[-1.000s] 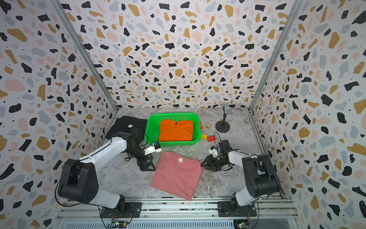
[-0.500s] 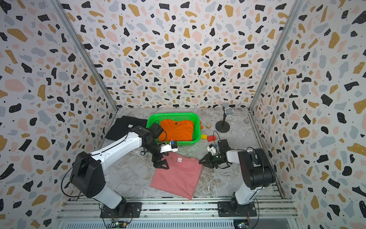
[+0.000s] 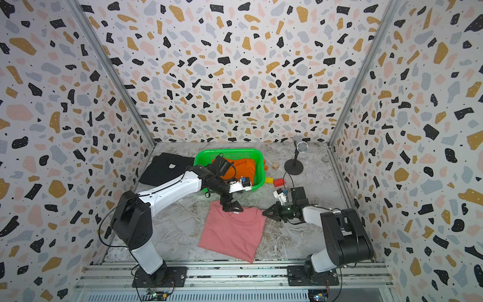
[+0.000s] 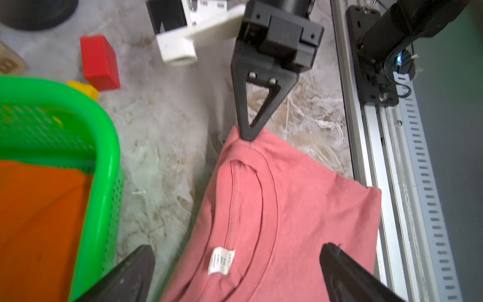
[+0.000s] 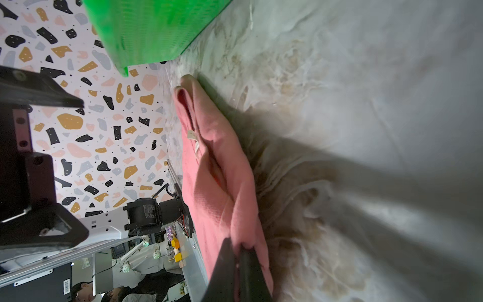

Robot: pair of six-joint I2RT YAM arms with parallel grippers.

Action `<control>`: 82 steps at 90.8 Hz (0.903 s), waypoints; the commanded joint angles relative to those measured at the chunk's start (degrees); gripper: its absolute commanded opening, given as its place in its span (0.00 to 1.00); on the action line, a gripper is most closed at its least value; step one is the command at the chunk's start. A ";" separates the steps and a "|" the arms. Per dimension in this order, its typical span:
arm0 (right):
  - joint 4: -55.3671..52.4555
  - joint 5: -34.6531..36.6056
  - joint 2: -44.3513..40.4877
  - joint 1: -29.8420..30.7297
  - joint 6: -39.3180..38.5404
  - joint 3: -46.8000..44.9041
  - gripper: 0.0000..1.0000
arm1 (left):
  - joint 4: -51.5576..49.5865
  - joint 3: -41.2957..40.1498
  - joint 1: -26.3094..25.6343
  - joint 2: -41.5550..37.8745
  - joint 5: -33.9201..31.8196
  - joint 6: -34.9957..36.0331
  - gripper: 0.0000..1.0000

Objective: Put the folded t-shirts into the basket
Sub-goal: Pick up the T-shirt from the center of the board.

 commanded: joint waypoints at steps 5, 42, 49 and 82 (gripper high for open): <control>-1.05 -0.29 -4.82 0.38 -1.80 -0.22 0.00 | 3.91 1.64 -1.87 4.38 3.60 3.64 1.00; -5.41 3.49 -14.43 4.32 -4.49 -0.10 0.00 | 3.33 5.30 -3.48 11.55 7.80 7.40 1.00; -5.58 4.02 -16.17 4.48 -4.50 -0.71 0.00 | 2.23 5.47 -3.85 12.21 8.63 9.15 0.97; -5.87 5.71 -21.07 4.66 -4.56 -1.97 0.00 | -2.89 8.32 -4.22 16.20 11.43 14.23 0.64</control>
